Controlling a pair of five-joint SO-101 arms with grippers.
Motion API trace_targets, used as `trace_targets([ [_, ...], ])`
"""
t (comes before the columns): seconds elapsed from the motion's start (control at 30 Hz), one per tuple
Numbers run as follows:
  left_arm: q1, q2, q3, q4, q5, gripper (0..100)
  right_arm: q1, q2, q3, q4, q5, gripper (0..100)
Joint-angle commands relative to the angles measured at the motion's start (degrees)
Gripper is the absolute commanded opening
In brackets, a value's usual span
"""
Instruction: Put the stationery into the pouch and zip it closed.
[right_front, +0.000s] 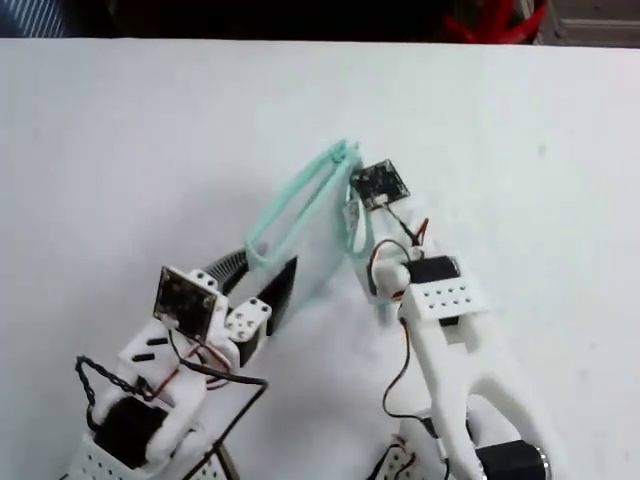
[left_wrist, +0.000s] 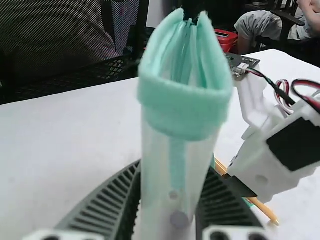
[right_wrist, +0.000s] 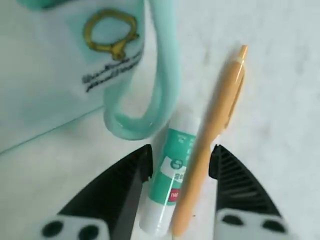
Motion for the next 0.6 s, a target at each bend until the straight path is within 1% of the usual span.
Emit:
trace_targets([
  [0.0,0.6,0.3,0.0,-0.1,0.6,14,-0.3,-0.1,0.4,-2.2,-0.1,18.0],
  [0.33,0.6,0.3,0.1,-0.1,0.6,14,-0.4,0.0,3.2,-2.5,-0.2,18.0],
  [0.43,0.7,0.3,0.5,-0.1,0.6,14,-0.7,2.0,3.3,-3.3,-0.1,18.0],
  [0.5,0.9,0.3,0.6,-0.1,0.6,14,-0.7,5.2,2.8,-5.0,-0.1,16.3],
  [0.57,0.8,0.3,0.6,-0.1,0.6,14,-0.4,7.8,0.9,-4.2,-0.1,12.0],
])
